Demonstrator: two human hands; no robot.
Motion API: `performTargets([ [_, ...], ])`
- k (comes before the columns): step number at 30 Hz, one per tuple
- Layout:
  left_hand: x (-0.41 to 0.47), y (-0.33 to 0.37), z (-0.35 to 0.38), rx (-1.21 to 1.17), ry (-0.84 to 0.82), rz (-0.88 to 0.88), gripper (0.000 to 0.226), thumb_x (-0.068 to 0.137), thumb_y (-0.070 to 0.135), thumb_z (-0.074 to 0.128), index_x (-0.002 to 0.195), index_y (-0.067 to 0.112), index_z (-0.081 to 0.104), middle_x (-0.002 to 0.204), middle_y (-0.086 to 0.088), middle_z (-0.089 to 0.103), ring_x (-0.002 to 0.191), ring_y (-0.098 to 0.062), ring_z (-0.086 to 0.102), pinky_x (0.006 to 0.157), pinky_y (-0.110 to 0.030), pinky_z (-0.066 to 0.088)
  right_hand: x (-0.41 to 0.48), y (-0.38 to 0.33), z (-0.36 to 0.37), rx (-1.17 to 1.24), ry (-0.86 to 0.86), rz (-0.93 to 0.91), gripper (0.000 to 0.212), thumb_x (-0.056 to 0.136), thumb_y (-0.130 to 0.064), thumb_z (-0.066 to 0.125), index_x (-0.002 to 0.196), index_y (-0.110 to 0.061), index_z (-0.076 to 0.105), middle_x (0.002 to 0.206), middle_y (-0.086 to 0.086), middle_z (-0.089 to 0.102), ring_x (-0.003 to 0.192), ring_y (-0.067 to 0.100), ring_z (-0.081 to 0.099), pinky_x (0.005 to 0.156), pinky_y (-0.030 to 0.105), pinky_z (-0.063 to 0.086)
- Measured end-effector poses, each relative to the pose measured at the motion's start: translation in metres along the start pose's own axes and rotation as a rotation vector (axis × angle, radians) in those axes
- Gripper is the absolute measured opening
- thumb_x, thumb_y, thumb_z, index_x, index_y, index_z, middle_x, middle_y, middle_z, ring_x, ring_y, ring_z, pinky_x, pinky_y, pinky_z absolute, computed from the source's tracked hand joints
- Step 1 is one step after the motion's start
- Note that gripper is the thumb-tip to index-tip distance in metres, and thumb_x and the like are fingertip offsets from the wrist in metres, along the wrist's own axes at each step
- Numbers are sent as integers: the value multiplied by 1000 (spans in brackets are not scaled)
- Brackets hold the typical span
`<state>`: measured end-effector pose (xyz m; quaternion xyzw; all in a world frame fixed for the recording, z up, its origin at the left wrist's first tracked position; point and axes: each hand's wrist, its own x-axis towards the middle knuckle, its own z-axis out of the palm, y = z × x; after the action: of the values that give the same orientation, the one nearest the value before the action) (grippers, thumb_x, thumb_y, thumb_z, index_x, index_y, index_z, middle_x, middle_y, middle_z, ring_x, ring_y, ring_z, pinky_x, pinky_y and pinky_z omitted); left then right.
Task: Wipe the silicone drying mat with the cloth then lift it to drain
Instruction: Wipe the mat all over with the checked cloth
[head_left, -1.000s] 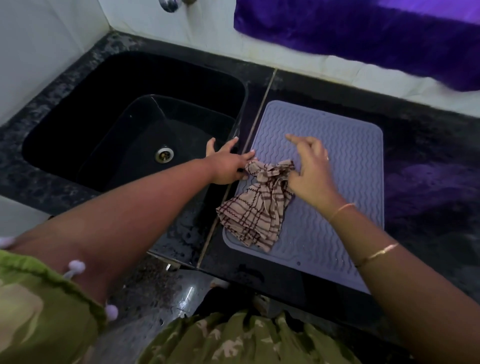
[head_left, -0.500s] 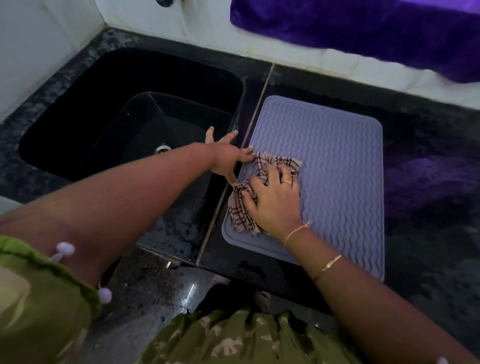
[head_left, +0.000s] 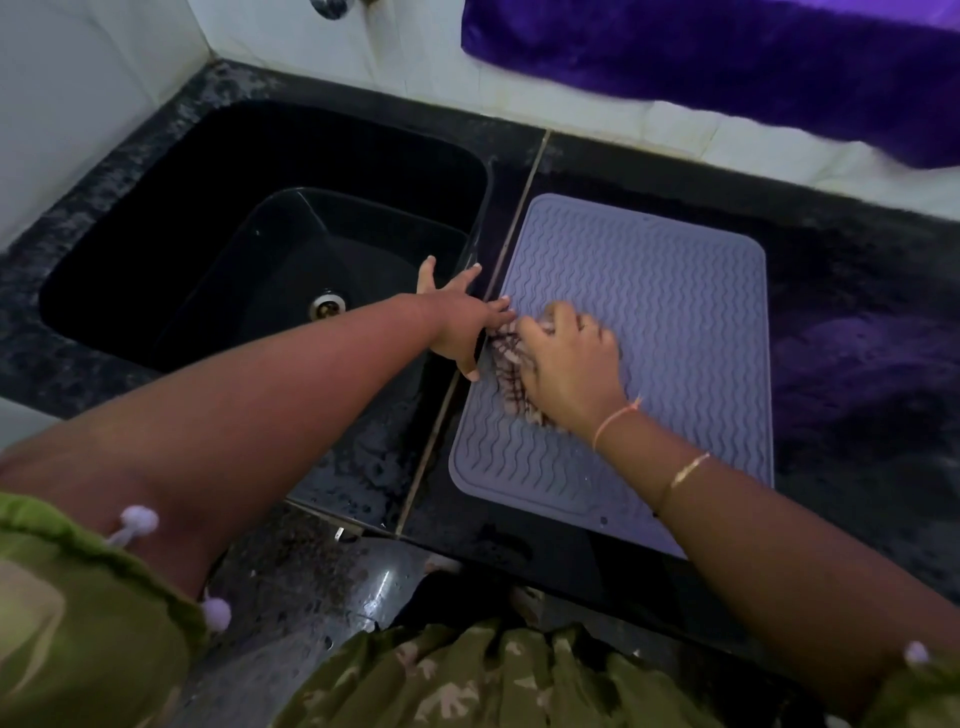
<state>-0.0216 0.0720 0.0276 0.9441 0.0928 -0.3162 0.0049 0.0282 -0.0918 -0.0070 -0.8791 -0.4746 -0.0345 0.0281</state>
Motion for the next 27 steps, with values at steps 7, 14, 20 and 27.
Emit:
performTargets([
  [7,5,-9,2,-104,11,-26,112,74,51,72,151,32,-6,160,14,-3,143,-26,-26,107,-65,-18,-61,-40,2,21,157,-253,22,76,-31,66,94,-20,61,107,17,63,82,35,58,65,37,39],
  [14,11,-4,-8,-28,-29,-33,112,76,44,72,152,23,-8,159,7,-16,139,-30,-33,106,-68,-16,-28,-4,15,-34,250,-478,18,89,-31,52,102,-21,60,106,17,65,75,31,59,61,35,43],
  [20,14,-9,-9,-20,-61,-8,130,64,61,75,151,26,-15,158,6,-22,135,-30,-40,104,-68,-21,44,59,2,101,83,17,36,88,-30,56,121,-16,51,123,17,48,99,34,54,73,37,47],
  [27,29,-14,-24,-12,-64,55,136,57,72,71,151,23,-14,158,8,-21,135,-27,-41,96,-63,-29,105,96,-46,703,235,261,32,88,-24,59,118,-13,58,121,10,48,105,16,48,84,22,36],
])
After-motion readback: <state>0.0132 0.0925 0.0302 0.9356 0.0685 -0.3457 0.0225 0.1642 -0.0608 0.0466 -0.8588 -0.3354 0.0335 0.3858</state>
